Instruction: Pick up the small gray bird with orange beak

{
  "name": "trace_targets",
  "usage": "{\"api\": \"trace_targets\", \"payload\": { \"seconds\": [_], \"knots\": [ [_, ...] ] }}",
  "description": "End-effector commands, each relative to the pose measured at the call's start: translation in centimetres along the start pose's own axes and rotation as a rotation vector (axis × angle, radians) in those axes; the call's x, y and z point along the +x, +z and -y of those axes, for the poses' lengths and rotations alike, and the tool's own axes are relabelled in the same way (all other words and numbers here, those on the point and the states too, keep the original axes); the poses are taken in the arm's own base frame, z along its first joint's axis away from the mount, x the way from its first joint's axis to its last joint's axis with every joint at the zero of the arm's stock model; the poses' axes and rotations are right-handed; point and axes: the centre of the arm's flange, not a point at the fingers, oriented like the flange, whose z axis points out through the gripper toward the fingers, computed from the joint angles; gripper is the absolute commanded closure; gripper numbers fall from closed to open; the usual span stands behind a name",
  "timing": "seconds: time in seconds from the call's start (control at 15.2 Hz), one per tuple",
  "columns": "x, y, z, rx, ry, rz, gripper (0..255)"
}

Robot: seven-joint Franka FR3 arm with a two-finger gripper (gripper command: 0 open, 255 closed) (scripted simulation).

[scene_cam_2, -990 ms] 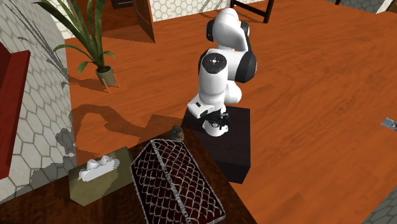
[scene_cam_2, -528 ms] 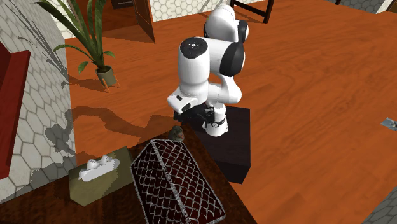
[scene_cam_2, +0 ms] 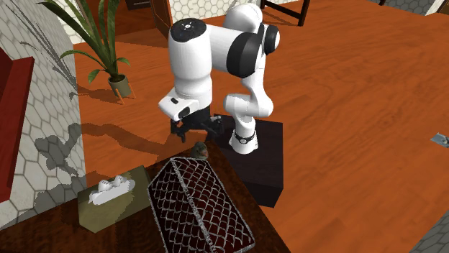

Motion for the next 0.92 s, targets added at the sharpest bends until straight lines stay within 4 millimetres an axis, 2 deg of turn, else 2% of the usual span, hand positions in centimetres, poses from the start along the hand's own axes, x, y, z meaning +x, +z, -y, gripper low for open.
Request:
{"api": "trace_targets", "payload": {
  "seconds": [0.0,0.33,0.46,0.53,0.86],
  "knots": [
    [0.2,0.5,-0.3,-0.002,-0.007,-0.003,0],
    [0.2,3.1,-0.2,-0.002,-0.007,-0.003,0],
    [0.2,3.4,-0.2,-0.002,-0.007,-0.003,0],
    [0.2,3.5,-0.2,-0.002,-0.007,-0.003,255],
    [0.2,3.5,-0.2,-0.002,-0.007,-0.003,255]
  ]
}}
